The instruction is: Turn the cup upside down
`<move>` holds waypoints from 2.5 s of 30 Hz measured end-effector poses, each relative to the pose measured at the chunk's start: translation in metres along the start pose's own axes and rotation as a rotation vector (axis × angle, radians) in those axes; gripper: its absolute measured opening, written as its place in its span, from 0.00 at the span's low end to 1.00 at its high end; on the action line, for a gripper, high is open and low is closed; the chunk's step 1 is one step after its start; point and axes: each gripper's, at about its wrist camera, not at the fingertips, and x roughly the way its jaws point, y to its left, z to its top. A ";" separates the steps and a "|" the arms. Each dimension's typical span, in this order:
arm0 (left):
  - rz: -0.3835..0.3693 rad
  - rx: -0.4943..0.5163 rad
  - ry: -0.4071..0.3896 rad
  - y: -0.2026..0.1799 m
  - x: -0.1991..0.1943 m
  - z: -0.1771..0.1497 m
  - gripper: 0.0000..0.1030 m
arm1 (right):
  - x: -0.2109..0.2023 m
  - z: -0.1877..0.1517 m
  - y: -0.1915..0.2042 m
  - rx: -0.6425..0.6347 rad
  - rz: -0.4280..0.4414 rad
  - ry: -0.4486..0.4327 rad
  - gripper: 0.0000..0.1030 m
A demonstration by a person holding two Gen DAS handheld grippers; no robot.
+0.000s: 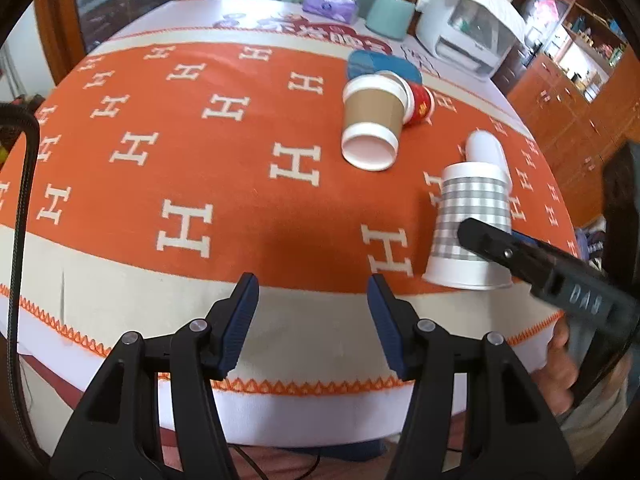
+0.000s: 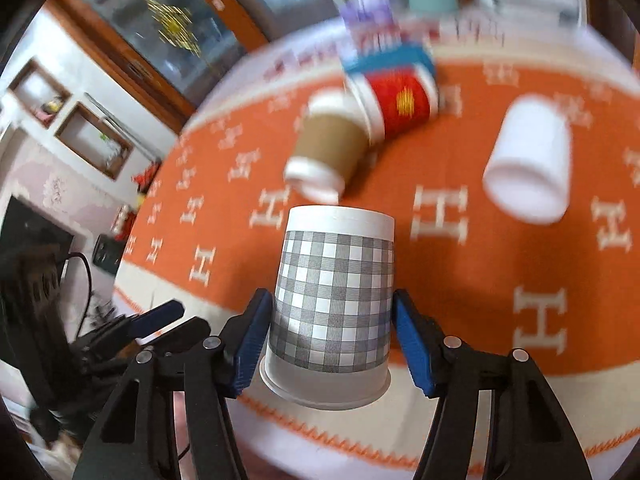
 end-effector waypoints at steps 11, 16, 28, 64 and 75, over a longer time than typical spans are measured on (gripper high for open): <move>0.072 -0.023 -0.120 -0.005 -0.001 0.002 0.52 | 0.006 -0.039 0.010 -0.185 -0.154 -0.293 0.59; 0.086 -0.039 -0.156 -0.006 -0.001 -0.001 0.52 | 0.003 -0.059 0.014 -0.221 -0.162 -0.308 0.59; 0.053 -0.061 -0.102 -0.009 0.010 -0.007 0.59 | 0.002 -0.086 0.016 -0.279 -0.162 -0.273 0.72; 0.109 0.144 -0.239 -0.086 -0.098 0.003 0.67 | -0.177 -0.054 0.033 -0.082 -0.204 -0.279 0.82; 0.109 0.158 -0.305 -0.110 -0.130 0.019 0.67 | -0.221 -0.049 0.040 -0.084 -0.225 -0.358 0.82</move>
